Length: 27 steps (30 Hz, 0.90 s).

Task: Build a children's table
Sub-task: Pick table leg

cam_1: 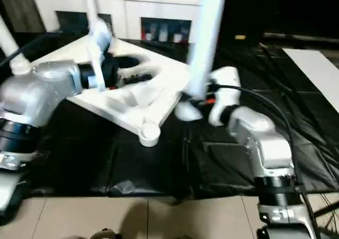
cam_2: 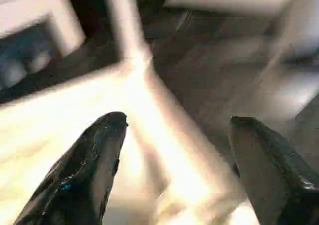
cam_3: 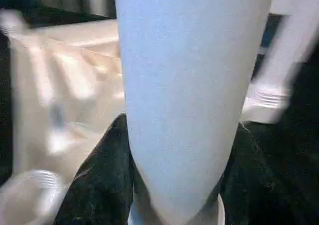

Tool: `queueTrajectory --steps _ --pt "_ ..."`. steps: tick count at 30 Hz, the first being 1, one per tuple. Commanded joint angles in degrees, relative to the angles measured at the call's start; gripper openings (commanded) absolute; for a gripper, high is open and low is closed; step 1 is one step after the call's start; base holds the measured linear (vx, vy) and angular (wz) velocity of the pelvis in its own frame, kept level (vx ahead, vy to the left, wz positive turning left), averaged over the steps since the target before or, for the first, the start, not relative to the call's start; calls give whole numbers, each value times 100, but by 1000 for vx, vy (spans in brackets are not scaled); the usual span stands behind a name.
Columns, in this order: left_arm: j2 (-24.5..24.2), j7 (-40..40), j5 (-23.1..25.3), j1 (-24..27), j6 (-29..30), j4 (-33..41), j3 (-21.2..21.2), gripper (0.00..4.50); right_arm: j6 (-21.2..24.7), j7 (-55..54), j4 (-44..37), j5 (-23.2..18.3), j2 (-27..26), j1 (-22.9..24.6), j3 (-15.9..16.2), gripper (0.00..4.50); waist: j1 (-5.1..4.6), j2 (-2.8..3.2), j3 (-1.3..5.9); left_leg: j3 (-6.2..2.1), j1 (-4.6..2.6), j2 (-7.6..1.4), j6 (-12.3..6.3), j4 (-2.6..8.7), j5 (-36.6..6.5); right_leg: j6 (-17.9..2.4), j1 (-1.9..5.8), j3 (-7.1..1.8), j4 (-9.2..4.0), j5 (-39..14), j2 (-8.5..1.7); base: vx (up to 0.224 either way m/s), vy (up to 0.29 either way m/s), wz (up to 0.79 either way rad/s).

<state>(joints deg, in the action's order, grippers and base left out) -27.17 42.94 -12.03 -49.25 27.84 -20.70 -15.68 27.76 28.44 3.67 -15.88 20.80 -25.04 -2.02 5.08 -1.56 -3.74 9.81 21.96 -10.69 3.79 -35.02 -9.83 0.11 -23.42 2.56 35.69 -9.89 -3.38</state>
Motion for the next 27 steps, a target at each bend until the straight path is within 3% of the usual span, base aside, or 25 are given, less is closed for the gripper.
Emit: queueTrajectory --steps 1,3,4,5,10,13,14,15,19,20,23,24,27 --pt "188 -3 201 101 -404 -366 -204 368 39 -218 -308 73 -59 161 -21 187 6 64 483 -56 -102 -157 279 406 -778 -758 324 -235 -388 -943 -376 0 0 0" --pt "347 -203 378 116 -700 -874 -301 368 294 -444 -472 53 -165 314 -57 187 7 43 505 -41 -90 -159 168 387 -626 -1095 347 -232 -330 -401 -376 0 0 0" --pt "366 -226 424 117 -764 -960 -329 368 326 -477 -490 57 -179 338 -58 187 10 41 493 -41 -84 -151 131 387 -608 -1126 345 -229 -339 -345 -366 0 0 0" --pt "462 -216 695 110 -1248 -1494 -516 368 454 -580 -588 43 -260 482 -28 187 13 56 499 -43 -95 -151 86 389 -653 -1168 347 -230 -348 -343 -374 0 0 0" --pt "420 412 1466 -217 -2403 -2924 -1197 368 437 -471 -820 65 -323 788 248 187 8 55 466 -60 -122 -162 141 437 -1109 -951 332 -241 -462 -1113 -417 0 0 0" --pt "334 728 1749 -462 -2696 -3384 -1393 368 469 -339 -993 4 -285 902 300 187 -8 75 453 -77 -140 -194 225 455 -1327 -972 321 -245 -459 -1238 -433 0 0 0" --pt "289 863 1896 -624 -2805 -3625 -1472 368 524 -273 -1124 -39 -244 970 311 187 2 55 449 -76 -138 -182 189 452 -1314 -938 326 -249 -469 -1261 -434 0 0 0" --pt "275 999 1952 -815 -2901 -3852 -1460 368 603 -210 -1282 -86 -180 1047 312 187 -16 119 452 -86 -127 -185 210 455 -1290 -975 339 -252 -447 -1187 -440 0 0 0" --pt "345 1004 2047 -1215 -3347 -4437 -1325 368 692 -118 -1563 -116 -24 1213 343 187 -15 113 459 -78 -145 -184 178 442 -1279 -1108 338 -251 -449 -914 -427 0 0 0" --pt "402 841 1947 -1374 -3434 -4620 -1136 368 709 -125 -1640 -143 -9 1266 307 187 -7 154 466 -86 -160 -201 197 439 -1289 -1211 338 -253 -417 -813 -443 0 0 0" --pt "425 940 1790 -1521 -3483 -4731 -939 368 746 -77 -1746 -202 19 1323 259 187 -4 136 468 -71 -160 -190 152 423 -1312 -1364 353 -250 -424 -730 -447 0 0 0" --pt "411 1241 1659 -1619 -3444 -4768 -804 368 794 35 -1856 -301 65 1378 221 187 1 164 461 -64 -166 -191 137 422 -1330 -1392 344 -253 -441 -724 -442 0 0 0" --pt "360 1896 1548 -1780 -3396 -4869 -657 368 875 273 -2055 -471 188 1469 208 187 11 172 462 -78 -164 -202 102 431 -1312 -1448 367 -248 -421 -642 -448 0 0 0"
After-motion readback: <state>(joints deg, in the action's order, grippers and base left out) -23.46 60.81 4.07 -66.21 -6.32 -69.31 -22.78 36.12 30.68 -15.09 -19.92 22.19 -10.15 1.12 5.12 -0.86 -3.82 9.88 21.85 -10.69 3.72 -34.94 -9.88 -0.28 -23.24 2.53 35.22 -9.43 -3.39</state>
